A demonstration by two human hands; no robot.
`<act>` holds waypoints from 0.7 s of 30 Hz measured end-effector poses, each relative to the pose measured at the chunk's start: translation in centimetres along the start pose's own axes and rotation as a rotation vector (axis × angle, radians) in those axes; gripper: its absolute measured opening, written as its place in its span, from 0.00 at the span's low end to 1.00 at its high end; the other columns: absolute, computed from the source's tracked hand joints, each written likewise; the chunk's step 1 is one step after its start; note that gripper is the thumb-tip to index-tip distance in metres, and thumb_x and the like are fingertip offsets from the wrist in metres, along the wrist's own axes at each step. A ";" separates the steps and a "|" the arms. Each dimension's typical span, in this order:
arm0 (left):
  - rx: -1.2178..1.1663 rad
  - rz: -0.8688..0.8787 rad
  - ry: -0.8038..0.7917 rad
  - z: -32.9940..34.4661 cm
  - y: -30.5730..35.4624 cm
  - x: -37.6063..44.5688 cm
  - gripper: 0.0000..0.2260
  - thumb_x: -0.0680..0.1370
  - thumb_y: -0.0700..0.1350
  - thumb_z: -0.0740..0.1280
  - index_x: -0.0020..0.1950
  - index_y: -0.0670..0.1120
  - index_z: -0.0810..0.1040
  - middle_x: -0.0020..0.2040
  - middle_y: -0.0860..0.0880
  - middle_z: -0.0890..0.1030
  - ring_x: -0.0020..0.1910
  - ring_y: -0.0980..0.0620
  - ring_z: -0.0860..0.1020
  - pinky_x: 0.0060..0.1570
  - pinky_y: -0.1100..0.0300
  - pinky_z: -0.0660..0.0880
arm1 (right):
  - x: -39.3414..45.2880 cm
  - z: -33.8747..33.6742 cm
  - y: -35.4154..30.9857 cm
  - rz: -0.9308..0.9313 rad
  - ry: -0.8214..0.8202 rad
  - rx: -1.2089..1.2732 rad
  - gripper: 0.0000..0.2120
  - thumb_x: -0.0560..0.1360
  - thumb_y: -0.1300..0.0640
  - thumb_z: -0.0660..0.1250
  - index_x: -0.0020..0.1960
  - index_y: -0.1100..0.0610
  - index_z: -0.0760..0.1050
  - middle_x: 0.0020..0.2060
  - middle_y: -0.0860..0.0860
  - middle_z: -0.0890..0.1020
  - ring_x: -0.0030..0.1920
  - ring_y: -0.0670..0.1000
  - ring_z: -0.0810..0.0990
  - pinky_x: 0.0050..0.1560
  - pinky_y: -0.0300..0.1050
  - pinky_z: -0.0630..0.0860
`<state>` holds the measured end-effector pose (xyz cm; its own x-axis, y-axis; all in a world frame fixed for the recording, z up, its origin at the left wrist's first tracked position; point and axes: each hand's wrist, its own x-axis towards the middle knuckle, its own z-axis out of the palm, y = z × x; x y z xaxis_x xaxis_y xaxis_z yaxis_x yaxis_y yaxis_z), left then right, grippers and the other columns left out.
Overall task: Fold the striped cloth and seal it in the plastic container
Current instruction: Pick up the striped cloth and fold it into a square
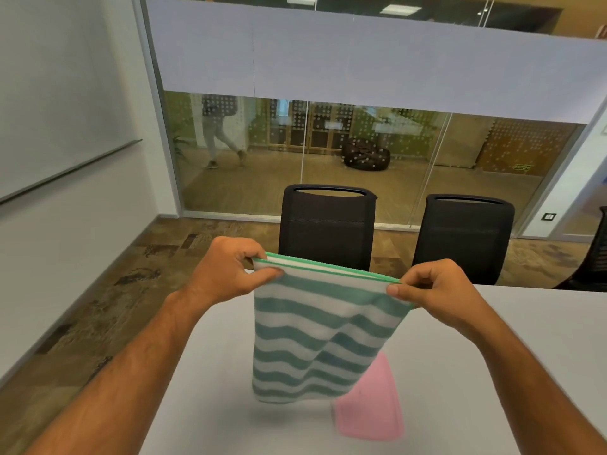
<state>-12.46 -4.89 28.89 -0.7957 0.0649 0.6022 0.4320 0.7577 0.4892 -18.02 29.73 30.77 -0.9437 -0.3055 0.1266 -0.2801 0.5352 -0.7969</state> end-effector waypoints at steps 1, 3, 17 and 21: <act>-0.032 -0.023 0.023 0.0 0.0 -0.1 0.19 0.67 0.58 0.73 0.43 0.42 0.86 0.40 0.49 0.86 0.37 0.54 0.83 0.35 0.57 0.84 | -0.1 0.0 0.0 -0.008 -0.003 0.073 0.12 0.61 0.44 0.76 0.33 0.53 0.85 0.34 0.49 0.86 0.39 0.53 0.86 0.37 0.44 0.84; -0.122 -0.083 0.056 0.1 -0.1 -0.4 0.18 0.66 0.57 0.76 0.42 0.42 0.86 0.41 0.52 0.86 0.41 0.54 0.84 0.36 0.60 0.84 | -0.2 0.1 0.1 -0.028 -0.020 0.205 0.15 0.58 0.45 0.78 0.34 0.57 0.83 0.35 0.52 0.86 0.40 0.55 0.86 0.37 0.46 0.84; -0.537 -0.268 0.023 -0.7 0.3 -0.7 0.14 0.72 0.40 0.75 0.44 0.55 0.72 0.44 0.49 0.83 0.47 0.49 0.85 0.44 0.59 0.84 | -0.5 -0.5 -0.3 -0.072 -0.123 0.245 0.17 0.63 0.40 0.73 0.39 0.54 0.83 0.39 0.53 0.86 0.44 0.59 0.84 0.38 0.42 0.83; -0.500 -0.229 0.078 -0.5 0.1 -0.8 0.16 0.75 0.36 0.71 0.34 0.54 0.75 0.40 0.54 0.82 0.47 0.53 0.81 0.40 0.64 0.82 | -0.4 -0.4 -0.4 -0.063 -0.135 0.416 0.04 0.74 0.57 0.70 0.46 0.50 0.77 0.46 0.54 0.85 0.49 0.57 0.86 0.41 0.47 0.84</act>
<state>-11.57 -5.22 28.82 -0.8673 -0.1279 0.4811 0.4158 0.3452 0.8414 -17.57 29.99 31.23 -0.8880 -0.4422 0.1264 -0.2159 0.1580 -0.9636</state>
